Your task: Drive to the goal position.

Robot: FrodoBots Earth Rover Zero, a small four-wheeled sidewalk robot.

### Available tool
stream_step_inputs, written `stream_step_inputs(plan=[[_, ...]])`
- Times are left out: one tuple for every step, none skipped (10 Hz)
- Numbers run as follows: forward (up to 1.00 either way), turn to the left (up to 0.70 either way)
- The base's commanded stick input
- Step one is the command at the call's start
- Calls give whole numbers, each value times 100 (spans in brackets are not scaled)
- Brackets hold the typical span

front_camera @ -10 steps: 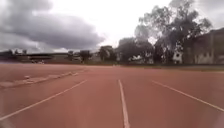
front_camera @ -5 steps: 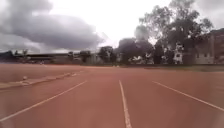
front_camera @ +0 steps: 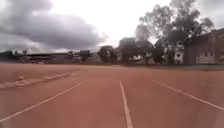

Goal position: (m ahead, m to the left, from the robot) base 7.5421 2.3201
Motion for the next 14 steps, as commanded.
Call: stream_step_inputs(plan=[[45, 0], [45, 0], [45, 0], [45, 0], [45, 0], [45, 0], [45, 0], [45, 0], [45, 0], [45, 0], [45, 0], [45, 0], [45, 0], [45, 0]])
